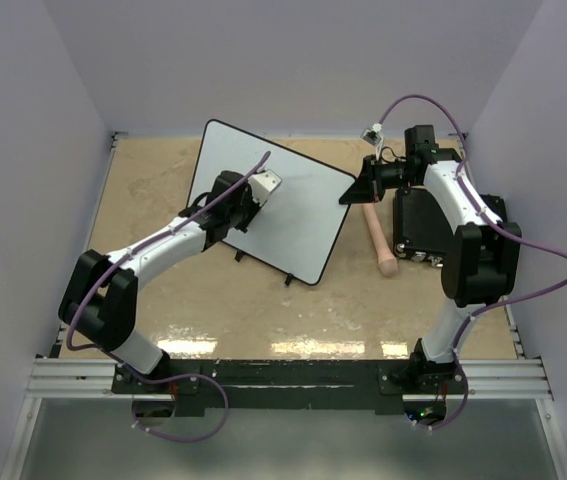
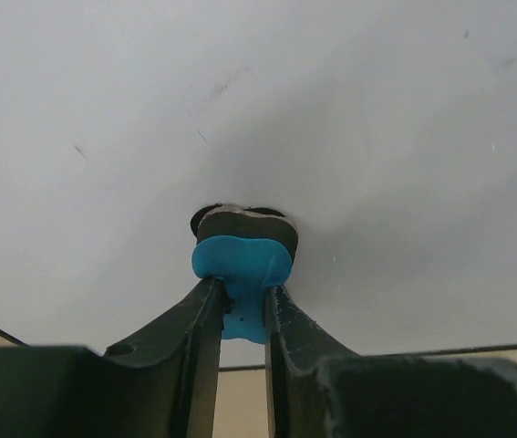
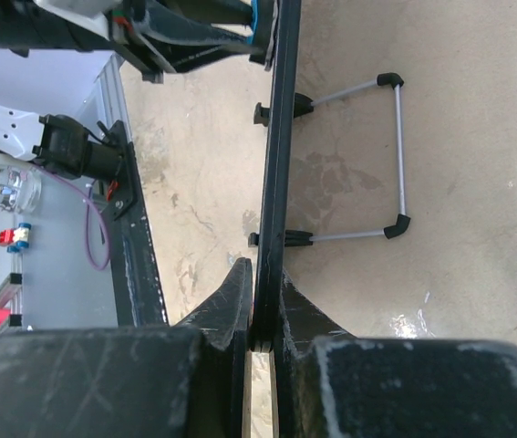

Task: Erase the whiteboard

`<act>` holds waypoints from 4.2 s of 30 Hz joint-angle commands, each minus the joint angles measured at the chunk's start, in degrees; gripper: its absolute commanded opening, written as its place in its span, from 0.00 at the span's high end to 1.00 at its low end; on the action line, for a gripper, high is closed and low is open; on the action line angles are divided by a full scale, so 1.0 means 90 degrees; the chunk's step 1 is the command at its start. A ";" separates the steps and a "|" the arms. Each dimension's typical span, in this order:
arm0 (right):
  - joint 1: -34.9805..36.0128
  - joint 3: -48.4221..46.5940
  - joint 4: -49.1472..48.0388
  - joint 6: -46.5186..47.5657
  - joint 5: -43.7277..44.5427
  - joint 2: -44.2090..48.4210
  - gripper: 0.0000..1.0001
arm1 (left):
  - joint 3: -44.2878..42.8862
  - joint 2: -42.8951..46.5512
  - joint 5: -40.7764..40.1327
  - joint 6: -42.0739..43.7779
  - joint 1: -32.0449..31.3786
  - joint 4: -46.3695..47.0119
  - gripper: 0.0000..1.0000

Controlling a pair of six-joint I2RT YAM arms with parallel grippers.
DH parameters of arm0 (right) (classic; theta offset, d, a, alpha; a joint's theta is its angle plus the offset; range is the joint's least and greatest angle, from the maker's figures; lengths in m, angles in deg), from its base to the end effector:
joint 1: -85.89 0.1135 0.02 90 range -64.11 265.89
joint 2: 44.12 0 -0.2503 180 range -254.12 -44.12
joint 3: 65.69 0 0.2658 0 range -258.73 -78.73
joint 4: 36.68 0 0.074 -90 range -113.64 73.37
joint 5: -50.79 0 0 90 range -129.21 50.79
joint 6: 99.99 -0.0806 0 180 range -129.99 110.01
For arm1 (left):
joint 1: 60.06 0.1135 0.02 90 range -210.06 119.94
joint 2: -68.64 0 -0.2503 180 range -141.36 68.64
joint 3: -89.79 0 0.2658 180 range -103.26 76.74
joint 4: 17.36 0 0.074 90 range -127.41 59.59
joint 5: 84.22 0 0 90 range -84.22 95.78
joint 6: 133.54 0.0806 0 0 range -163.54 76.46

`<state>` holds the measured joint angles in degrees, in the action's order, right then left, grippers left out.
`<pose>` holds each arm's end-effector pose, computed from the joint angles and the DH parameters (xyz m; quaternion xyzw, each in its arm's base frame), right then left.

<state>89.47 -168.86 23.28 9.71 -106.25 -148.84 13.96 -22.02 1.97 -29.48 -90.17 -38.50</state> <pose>0.3942 0.0990 0.2557 -0.2961 0.7640 0.5012 0.2782 0.3529 -0.1984 0.2050 0.3208 0.8307 -0.0341 0.4537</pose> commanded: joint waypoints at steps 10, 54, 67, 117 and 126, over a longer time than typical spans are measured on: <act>0.0111 -0.0230 -0.0018 0.0760 -0.0051 0.0045 1.00 | -0.1769 -0.0640 -0.0396 -0.0108 -0.0024 -0.0145 1.00; 0.0120 -0.0328 -0.0154 0.0614 0.0057 -0.0024 1.00 | -0.4059 -0.1900 0.0853 -0.1717 0.1355 -0.1229 1.00; 0.0140 -0.0220 -0.0350 0.0487 0.0077 0.0210 1.00 | -0.3847 -0.1803 0.0844 -0.2138 -0.1341 -0.1290 1.00; 0.0130 0.0082 -0.0496 0.0213 0.0115 0.0357 1.00 | -0.2243 -0.0963 -0.0182 -0.1045 -0.0908 -0.0360 1.00; 0.0130 0.0151 -0.0525 0.0213 0.0135 0.0406 1.00 | -0.1941 -0.0631 -0.0104 0.0145 0.1663 -0.0262 1.00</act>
<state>89.62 -167.72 20.31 7.07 -105.01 -148.45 -5.56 -28.94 5.47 -35.14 -83.28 -43.29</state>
